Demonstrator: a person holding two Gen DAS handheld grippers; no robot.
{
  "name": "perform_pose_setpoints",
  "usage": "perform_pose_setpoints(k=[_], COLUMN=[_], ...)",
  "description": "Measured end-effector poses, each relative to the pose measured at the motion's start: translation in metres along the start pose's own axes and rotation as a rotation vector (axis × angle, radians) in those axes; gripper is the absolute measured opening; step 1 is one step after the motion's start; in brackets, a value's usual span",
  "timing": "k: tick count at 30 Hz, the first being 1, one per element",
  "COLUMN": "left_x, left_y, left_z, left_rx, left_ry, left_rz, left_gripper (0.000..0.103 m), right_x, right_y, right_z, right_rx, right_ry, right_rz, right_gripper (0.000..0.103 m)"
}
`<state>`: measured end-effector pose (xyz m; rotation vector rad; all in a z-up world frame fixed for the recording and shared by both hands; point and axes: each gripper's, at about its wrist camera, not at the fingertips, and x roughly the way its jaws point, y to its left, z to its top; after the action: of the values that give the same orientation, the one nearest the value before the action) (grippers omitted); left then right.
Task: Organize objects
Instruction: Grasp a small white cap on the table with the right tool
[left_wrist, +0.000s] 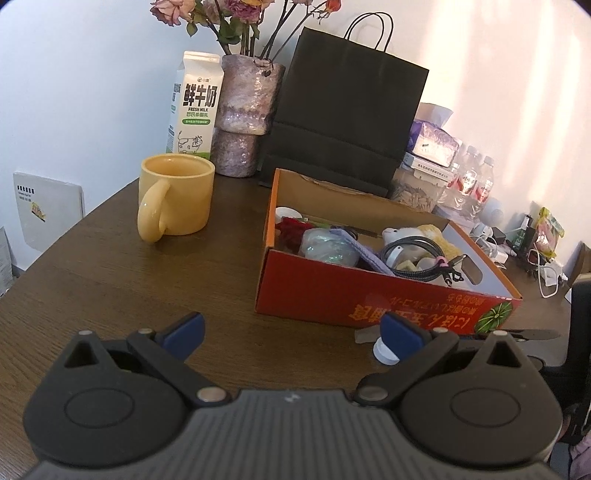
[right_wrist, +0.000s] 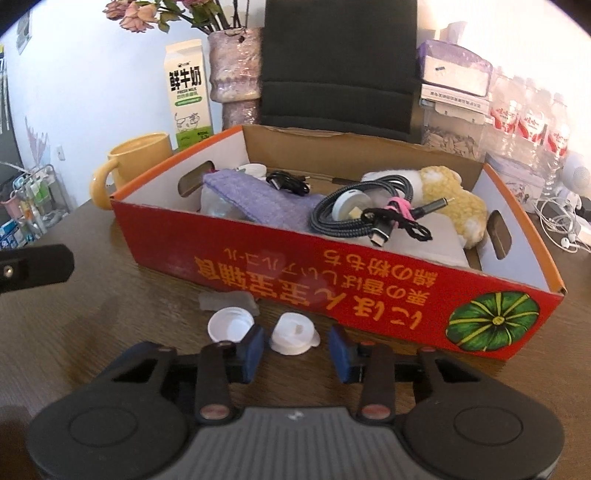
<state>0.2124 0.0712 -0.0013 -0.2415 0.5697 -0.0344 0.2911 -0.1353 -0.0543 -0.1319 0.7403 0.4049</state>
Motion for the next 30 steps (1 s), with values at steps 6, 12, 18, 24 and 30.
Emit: perform_pose_setpoints(k=[6,12,18,24,30], left_x=[0.003,0.005,0.007,0.014,0.031], left_y=[-0.001,-0.001,-0.008,-0.022,-0.052], left_z=[-0.002,-0.003,-0.004,-0.005,-0.003], left_rx=[0.003,0.006,0.026,0.053,0.115], left_ry=[0.009,0.013,0.019,0.058,0.127], left_rz=[0.005,0.017,0.036,0.036,0.031], left_gripper=[0.103,0.103,0.103,0.103,0.103], right_x=[-0.001,-0.007,-0.022,-0.042,-0.061], right_y=[0.000,-0.001,-0.006,-0.017,-0.039], right_z=[-0.002,-0.004,-0.007,-0.012,-0.019], right_rx=[0.016,0.035,0.037,0.055,0.092], right_ry=[-0.020,-0.053,-0.102,-0.156,-0.201], right_rz=[0.031,0.046,0.038,0.046,0.046], right_gripper=[0.026,0.026,0.026,0.026,0.026])
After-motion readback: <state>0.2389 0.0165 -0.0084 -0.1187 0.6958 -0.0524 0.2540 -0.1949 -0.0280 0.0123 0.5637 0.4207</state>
